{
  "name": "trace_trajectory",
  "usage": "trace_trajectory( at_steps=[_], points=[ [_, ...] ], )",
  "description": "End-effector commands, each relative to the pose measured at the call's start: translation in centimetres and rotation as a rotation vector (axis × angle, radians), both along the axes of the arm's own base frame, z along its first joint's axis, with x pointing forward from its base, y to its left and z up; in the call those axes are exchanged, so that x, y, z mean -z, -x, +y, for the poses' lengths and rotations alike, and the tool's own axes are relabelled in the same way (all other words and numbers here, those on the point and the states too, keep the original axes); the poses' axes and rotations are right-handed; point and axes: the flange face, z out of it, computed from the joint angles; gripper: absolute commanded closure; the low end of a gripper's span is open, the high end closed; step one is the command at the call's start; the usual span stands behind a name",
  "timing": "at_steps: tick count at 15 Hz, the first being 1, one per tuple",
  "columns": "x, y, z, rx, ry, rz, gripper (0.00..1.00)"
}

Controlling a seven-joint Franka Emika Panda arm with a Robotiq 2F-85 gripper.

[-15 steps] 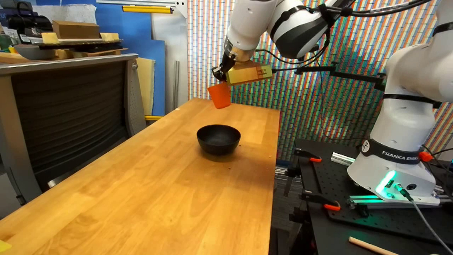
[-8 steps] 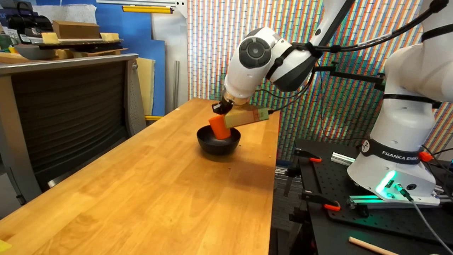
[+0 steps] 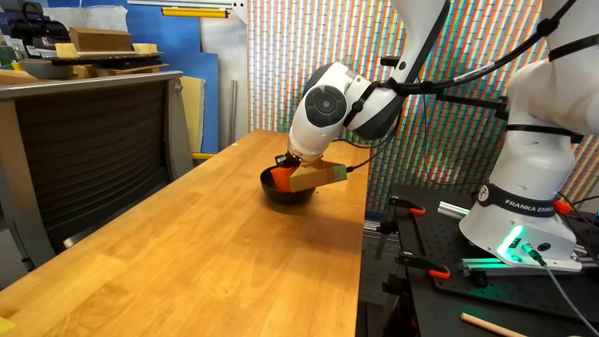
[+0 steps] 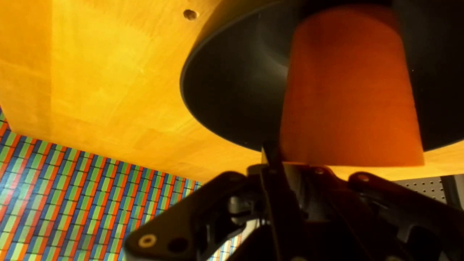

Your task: Put the orange cup inside the black bowl

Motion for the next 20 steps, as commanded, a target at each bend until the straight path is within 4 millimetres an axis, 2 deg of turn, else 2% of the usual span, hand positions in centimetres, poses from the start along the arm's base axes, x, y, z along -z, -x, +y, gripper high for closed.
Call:
trace_trajectory(
  at_steps=[1,5,8,10,11,14,17,20],
  points=[
    [-0.4,0.0,0.4,-0.006,-0.010,-0.018,0.56],
    [-4.8,1.7,0.8,-0.019,-0.017,-0.056,0.26],
    [-9.5,2.7,1.3,-0.059,-0.017,-0.079,0.02],
    [-12.6,3.3,1.9,-0.142,-0.048,-0.043,0.00],
    [-12.8,3.7,2.5,-0.201,-0.081,-0.012,0.00],
    [-15.0,5.0,4.0,-0.332,-0.162,0.043,0.00],
    [-16.0,6.1,4.7,-0.458,-0.247,0.087,0.00],
    [-16.0,6.7,5.4,-0.578,-0.327,0.139,0.00]
  ],
)
